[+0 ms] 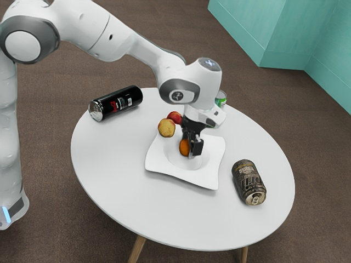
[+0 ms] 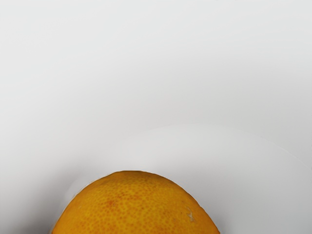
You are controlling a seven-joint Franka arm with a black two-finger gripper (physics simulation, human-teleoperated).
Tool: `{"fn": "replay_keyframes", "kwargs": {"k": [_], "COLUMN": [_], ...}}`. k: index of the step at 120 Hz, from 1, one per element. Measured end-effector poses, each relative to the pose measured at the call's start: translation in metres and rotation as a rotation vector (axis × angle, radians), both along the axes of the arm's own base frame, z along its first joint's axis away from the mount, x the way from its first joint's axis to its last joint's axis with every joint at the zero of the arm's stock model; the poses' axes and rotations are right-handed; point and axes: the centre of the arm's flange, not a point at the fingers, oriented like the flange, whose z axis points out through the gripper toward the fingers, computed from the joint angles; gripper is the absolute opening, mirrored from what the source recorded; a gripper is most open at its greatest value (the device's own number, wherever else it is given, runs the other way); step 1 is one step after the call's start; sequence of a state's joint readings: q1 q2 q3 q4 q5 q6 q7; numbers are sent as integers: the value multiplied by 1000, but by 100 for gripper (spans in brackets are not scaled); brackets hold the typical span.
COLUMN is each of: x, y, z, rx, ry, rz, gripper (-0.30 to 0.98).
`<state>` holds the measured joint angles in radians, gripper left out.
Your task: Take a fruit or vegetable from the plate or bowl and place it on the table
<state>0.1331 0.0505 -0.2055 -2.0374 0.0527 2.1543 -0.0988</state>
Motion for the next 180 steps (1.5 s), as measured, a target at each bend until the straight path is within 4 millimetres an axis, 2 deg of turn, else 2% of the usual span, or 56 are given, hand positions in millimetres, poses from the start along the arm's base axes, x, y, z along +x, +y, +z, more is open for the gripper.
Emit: {"fn": "replay_keyframes", "kwargs": {"k": [9, 18, 33, 55, 75, 79, 83, 89, 97, 100, 104, 129, 145, 180], "x": [0, 1, 0, 1, -6, -10, -14, -27, -55, -64, -72, -79, -85, -90], "y": [2, 4, 6, -1, -14, -25, -45, -93, -163, -180, -191, -184, -193, -197], "z": [0, 0, 6, 43, 65, 69, 74, 79, 84, 85, 85, 84, 84, 81], "rx": [0, 3, 6, 13, 25, 28, 31, 33, 31, 30, 29, 29, 31, 33], "ry": [-2, -4, -14, -73, -100, -106, -111, -118, -123, -122, -120, -107, -107, -104], "rz": [6, 13, 23, 21, 6, -12, -46, -130, -255, -286, -305, -283, -297, -304], "gripper": [42, 36, 36, 36, 36, 36, 36, 36, 36, 36, 36, 36, 36, 36]}}
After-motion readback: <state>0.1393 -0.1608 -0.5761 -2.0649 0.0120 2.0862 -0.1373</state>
